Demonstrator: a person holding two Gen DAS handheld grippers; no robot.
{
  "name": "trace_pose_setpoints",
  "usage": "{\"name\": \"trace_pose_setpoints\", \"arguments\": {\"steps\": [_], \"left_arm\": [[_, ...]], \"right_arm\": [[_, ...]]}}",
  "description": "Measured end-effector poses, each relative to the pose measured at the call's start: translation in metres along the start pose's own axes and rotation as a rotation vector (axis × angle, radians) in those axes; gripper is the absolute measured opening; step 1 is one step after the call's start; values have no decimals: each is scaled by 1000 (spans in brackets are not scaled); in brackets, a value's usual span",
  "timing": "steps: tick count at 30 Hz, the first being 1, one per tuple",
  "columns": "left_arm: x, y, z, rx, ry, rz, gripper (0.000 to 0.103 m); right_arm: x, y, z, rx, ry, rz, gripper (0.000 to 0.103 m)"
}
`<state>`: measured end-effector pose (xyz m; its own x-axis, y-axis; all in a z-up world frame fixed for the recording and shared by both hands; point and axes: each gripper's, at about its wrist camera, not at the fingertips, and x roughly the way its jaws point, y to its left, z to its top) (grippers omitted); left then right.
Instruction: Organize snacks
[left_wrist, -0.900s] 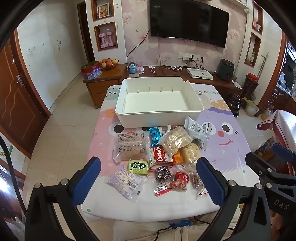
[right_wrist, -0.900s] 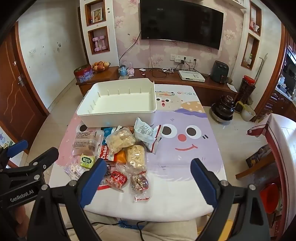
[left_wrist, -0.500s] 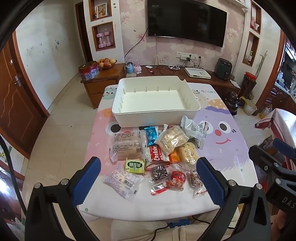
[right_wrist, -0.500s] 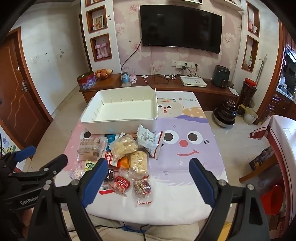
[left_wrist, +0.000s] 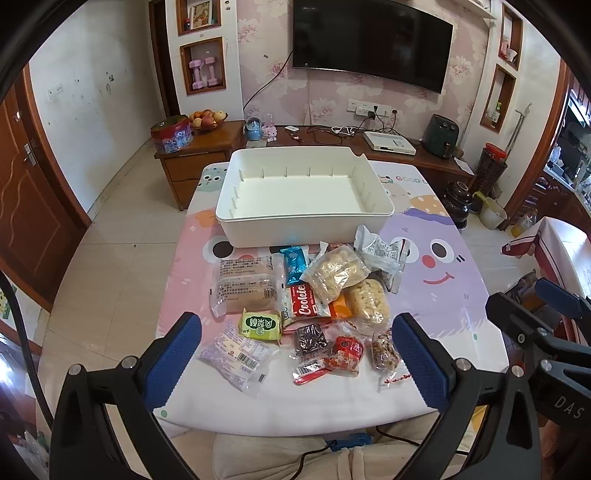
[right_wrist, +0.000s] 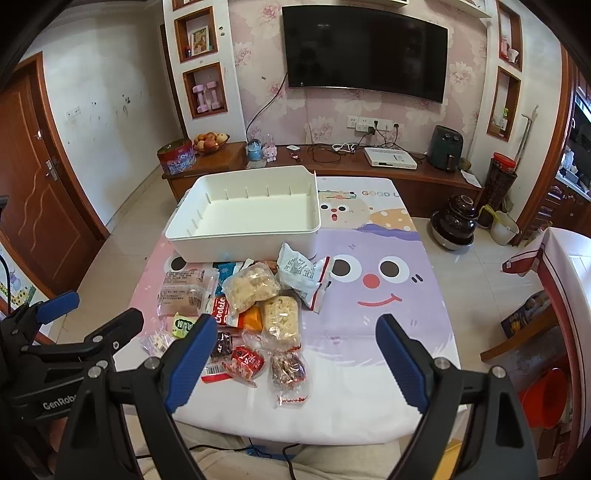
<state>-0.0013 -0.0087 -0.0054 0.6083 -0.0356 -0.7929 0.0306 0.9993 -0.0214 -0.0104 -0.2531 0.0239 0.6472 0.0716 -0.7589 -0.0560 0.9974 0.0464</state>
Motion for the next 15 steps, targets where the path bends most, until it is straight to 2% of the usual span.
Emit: {"name": "trace_pose_setpoints", "arguments": {"steps": [15], "left_arm": [[4, -3, -3, -5, 16, -9, 102]], "right_arm": [[2, 0, 0, -1, 6, 5, 88]]}}
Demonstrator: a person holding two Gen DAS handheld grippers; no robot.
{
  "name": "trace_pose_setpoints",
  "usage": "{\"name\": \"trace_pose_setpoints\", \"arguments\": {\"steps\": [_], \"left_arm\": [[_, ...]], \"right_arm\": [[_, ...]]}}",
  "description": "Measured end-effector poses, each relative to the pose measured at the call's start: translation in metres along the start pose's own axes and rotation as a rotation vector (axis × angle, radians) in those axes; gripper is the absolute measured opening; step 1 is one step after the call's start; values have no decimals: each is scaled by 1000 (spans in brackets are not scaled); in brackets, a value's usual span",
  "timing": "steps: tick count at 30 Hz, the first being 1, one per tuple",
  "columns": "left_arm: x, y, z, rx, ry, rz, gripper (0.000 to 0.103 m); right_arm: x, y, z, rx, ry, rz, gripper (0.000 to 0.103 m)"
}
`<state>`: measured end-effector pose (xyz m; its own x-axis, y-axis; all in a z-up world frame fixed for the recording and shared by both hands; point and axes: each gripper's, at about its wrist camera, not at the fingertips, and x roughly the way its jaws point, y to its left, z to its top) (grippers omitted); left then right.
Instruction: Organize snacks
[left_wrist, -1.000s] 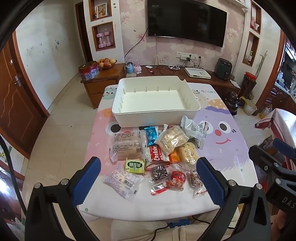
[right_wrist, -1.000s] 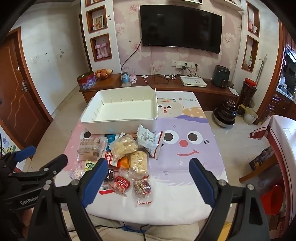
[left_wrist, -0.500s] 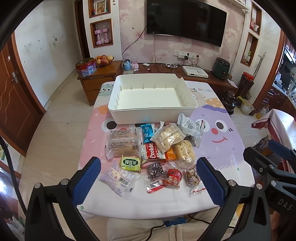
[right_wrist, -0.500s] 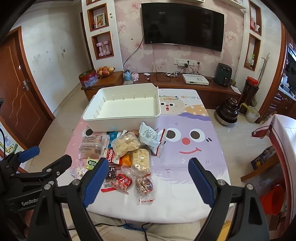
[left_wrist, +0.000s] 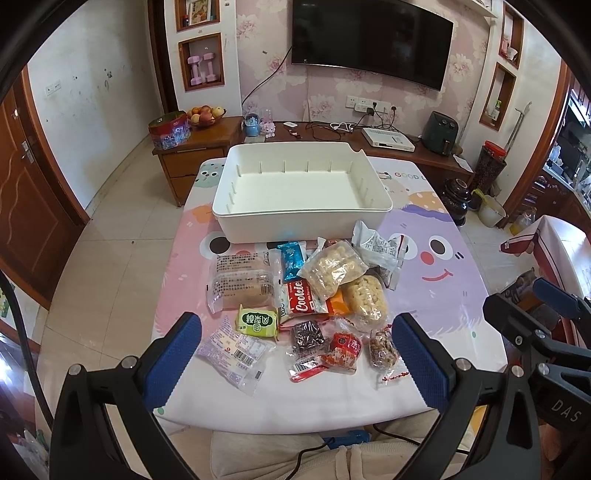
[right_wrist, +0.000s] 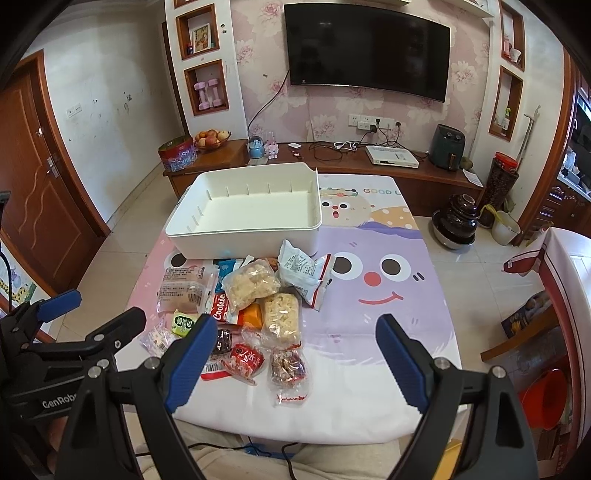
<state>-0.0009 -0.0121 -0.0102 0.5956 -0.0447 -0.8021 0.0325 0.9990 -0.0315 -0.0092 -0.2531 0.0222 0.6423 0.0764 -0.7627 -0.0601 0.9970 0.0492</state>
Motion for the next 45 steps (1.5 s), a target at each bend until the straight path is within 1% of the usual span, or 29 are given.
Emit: {"name": "trace_pose_setpoints", "arguments": {"steps": [10, 21, 31, 37, 43, 45], "left_arm": [[3, 0, -1, 0, 4, 2, 102], [4, -1, -2, -4, 11, 2, 102], [0, 2, 7, 7, -9, 13, 102], [2, 7, 13, -14, -7, 0, 102], [3, 12, 12, -38, -58, -31, 102], [4, 12, 13, -36, -62, -25, 102]], "right_arm": [[1, 0, -1, -2, 1, 0, 88], [3, -1, 0, -20, -21, -16, 88], [-2, 0, 6, -39, -54, -30, 88], [-2, -1, 9, -48, -60, -24, 88], [1, -2, 11, -44, -48, -18, 88], [2, -3, 10, -44, -44, -17, 88]]}}
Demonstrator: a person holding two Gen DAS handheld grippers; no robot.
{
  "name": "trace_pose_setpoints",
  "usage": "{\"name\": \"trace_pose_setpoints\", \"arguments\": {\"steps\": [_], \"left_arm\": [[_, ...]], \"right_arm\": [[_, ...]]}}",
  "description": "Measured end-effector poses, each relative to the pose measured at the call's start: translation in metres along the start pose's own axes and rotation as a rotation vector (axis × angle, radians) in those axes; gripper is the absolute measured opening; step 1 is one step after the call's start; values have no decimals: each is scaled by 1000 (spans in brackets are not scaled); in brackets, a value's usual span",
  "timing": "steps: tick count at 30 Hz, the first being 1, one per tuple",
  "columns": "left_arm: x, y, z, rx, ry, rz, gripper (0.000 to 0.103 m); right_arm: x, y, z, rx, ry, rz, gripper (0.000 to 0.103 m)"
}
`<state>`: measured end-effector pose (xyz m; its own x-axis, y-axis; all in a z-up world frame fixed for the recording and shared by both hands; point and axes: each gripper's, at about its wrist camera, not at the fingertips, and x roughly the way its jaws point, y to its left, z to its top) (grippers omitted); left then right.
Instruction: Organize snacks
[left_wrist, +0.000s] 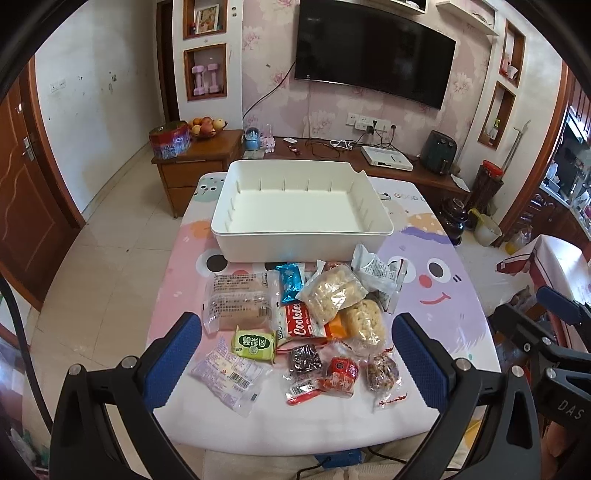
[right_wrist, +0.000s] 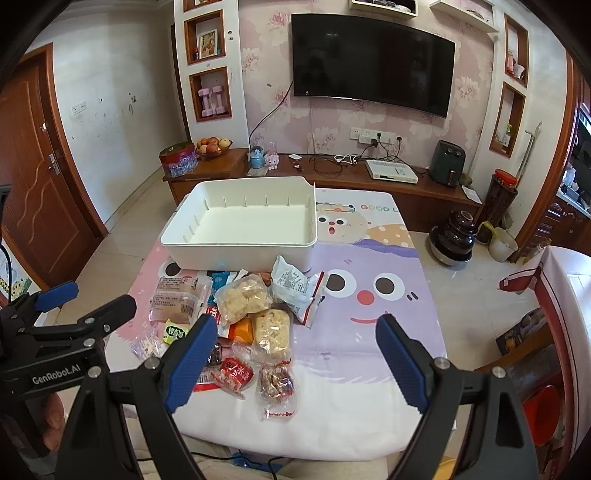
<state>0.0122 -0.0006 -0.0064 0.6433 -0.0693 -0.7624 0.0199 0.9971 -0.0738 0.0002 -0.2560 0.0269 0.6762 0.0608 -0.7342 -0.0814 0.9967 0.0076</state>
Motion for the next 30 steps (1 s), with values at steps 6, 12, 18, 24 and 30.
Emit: {"name": "trace_pose_setpoints", "arguments": {"steps": [6, 12, 18, 24, 30], "left_arm": [[12, 0, -1, -12, 42, -6, 102], [39, 2, -9, 23, 146, -36, 102], [77, 16, -29, 53, 230, -21, 102], [118, 20, -59, 121, 331, 8, 102], [156, 32, -77, 51, 447, -31, 102]], "right_arm": [[9, -2, -3, -6, 22, 0, 88], [33, -7, -11, -23, 69, -18, 88], [73, -18, -27, -36, 168, -42, 88], [110, -11, -49, -111, 273, -3, 87], [145, 4, -70, -197, 368, 80, 76]]}}
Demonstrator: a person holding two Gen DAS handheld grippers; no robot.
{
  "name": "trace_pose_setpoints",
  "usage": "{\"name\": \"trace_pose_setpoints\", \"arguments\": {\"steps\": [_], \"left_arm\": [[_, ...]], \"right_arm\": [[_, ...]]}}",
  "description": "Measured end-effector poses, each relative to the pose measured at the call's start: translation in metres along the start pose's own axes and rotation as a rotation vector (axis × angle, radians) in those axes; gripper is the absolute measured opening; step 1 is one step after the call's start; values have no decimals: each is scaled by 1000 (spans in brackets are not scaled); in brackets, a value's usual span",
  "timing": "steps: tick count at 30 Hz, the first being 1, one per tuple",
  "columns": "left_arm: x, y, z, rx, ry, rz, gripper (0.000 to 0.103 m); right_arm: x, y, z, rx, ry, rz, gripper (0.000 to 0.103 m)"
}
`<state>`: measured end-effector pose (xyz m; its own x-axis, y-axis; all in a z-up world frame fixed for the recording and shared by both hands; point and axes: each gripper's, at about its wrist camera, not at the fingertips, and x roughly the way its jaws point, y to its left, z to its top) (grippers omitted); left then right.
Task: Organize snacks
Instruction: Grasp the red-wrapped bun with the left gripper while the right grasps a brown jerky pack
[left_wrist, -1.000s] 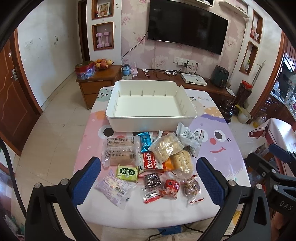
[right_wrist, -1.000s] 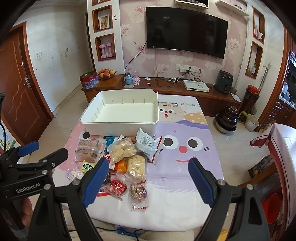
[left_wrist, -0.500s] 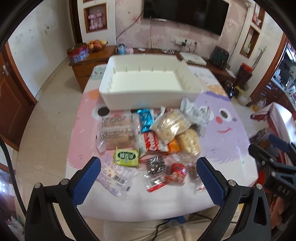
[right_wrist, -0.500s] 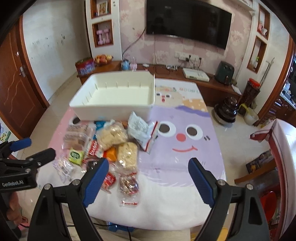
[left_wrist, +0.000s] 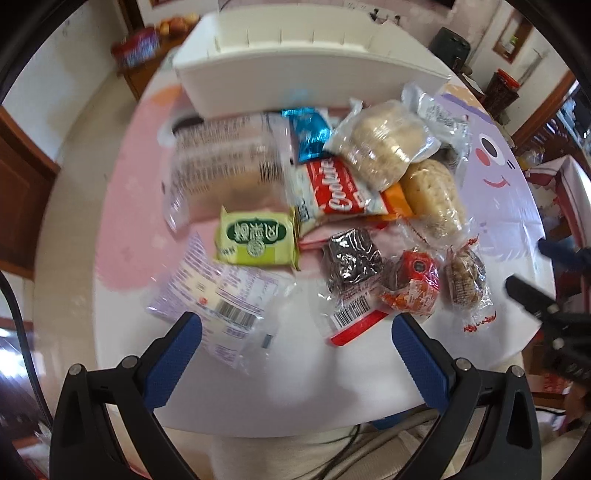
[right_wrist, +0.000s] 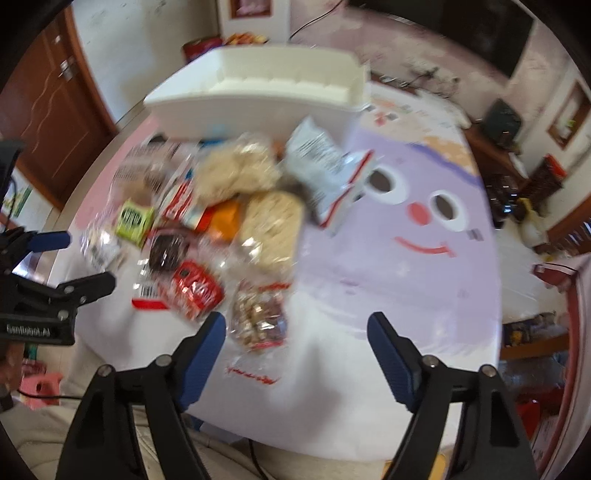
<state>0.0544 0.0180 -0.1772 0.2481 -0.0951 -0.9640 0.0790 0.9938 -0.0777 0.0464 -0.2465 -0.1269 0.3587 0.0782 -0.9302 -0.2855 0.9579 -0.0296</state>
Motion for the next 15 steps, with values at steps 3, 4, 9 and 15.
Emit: {"name": "trace_pose_setpoints", "arguments": {"steps": [3, 4, 9, 15], "left_arm": [[4, -3, 3, 4, -2, -15, 102], [5, -6, 4, 13, -6, -17, 101], [8, -25, 13, 73, -5, -17, 101], [20, -47, 25, 116, 24, -45, 96]], "right_arm": [[21, 4, -1, -17, 44, 29, 72], [27, 5, -1, -18, 57, 38, 72], [56, 11, -3, -26, 118, 68, 65], [64, 17, -7, -44, 140, 112, 40]]}}
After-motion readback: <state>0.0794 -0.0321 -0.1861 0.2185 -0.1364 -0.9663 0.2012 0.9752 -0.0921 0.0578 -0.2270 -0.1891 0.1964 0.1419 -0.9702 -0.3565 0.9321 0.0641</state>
